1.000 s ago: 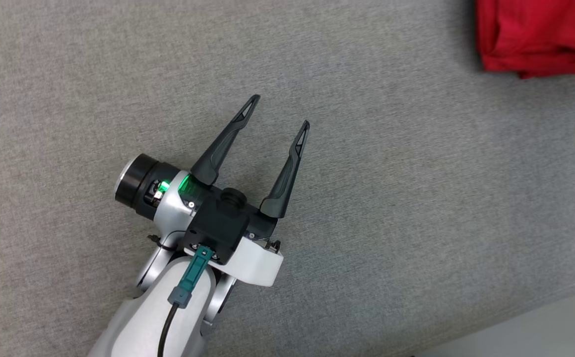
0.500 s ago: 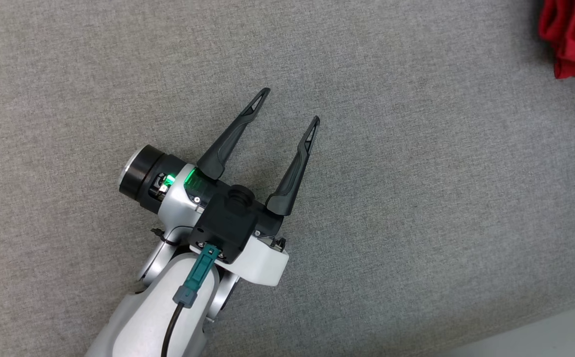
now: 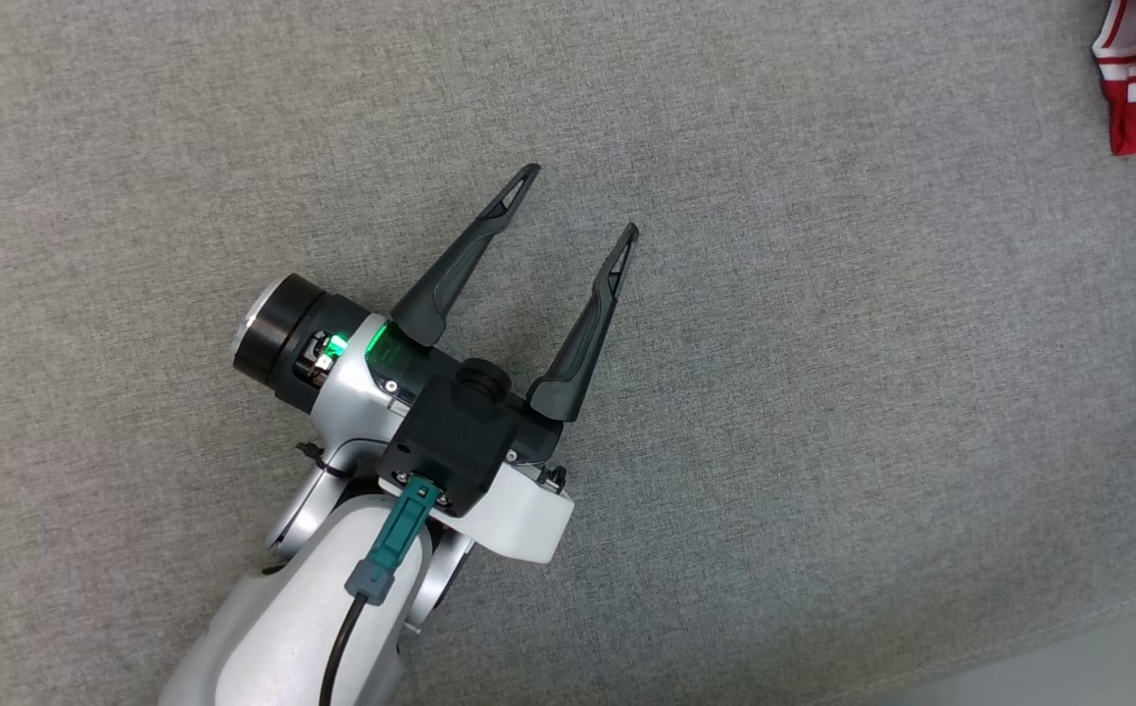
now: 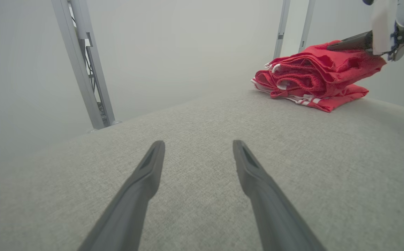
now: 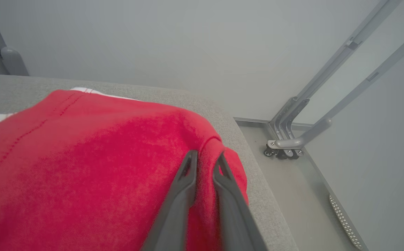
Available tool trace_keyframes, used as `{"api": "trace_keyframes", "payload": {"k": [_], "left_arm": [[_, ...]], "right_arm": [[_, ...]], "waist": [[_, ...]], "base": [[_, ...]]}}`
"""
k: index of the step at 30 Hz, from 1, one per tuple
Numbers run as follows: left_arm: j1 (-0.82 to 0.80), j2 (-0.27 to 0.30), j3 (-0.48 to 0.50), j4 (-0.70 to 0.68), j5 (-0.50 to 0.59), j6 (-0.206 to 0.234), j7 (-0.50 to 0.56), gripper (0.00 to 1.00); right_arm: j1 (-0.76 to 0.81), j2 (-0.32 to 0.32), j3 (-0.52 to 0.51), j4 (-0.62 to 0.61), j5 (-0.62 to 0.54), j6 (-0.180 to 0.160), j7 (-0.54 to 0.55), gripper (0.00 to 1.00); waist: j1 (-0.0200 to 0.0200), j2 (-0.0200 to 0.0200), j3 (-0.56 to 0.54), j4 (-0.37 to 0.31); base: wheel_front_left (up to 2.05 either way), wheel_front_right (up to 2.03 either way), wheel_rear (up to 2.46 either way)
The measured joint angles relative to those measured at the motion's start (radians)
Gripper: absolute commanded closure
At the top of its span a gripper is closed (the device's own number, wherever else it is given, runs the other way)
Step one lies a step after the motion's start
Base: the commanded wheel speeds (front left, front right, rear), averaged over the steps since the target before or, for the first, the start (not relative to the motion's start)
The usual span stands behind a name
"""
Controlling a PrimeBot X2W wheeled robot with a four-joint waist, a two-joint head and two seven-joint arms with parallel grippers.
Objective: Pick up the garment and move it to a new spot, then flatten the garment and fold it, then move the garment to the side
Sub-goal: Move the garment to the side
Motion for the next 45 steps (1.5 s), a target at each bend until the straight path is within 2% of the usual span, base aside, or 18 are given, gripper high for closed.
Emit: {"api": "trace_keyframes", "payload": {"k": [5,8,13,17,26,33,38,45], "left_arm": [[0.001,-0.001,-0.002,0.008,-0.002,0.005,-0.003,0.0],[0.005,-0.006,0.0,0.019,-0.016,0.015,-0.017,0.0],[0.044,-0.027,0.017,0.041,-0.051,0.047,-0.045,0.0],[0.079,-0.04,0.033,0.063,-0.087,0.069,-0.068,0.0],[0.184,-0.045,0.119,0.092,-0.159,0.132,-0.105,0.0],[0.287,-0.053,0.213,0.085,-0.207,0.168,-0.109,0.0],[0.363,-0.058,0.294,0.058,-0.226,0.161,-0.11,0.0],[0.434,-0.06,0.362,0.068,-0.212,0.09,-0.111,0.0]], "right_arm": [[-0.043,-0.003,-0.163,0.022,-0.253,0.0,0.0,0.0],[-0.028,0.022,-0.29,-0.014,-0.404,0.0,0.0,0.0],[0.096,0.133,-0.481,-0.16,-0.577,0.0,0.0,0.0],[0.216,0.232,-0.583,-0.289,-0.622,0.0,0.0,0.0],[0.478,0.365,-0.587,-0.561,-0.625,0.0,0.0,0.0],[0.672,0.464,-0.583,-0.709,-0.632,0.0,-0.001,0.0],[0.783,0.54,-0.597,-0.784,-0.673,0.0,-0.001,0.0],[0.939,0.608,-0.623,-0.872,-0.692,0.0,-0.002,0.0]], "waist": [[0.0,0.0,-0.023,0.009],[0.0,0.0,-0.047,0.017],[0.0,0.0,-0.103,0.037],[0.0,0.0,-0.155,0.066],[0.0,0.0,-0.285,0.154],[0.0,0.0,-0.401,0.201],[0.0,0.0,-0.473,0.219],[0.0,0.0,-0.544,0.233]], "base": [[0.0,0.0,0.0],[0.0,0.0,0.0],[0.0,0.0,0.0],[0.0,0.0,0.0],[0.0,0.0,0.0],[0.0,0.0,0.0],[0.0,0.0,0.0],[0.0,0.0,0.0]]}}
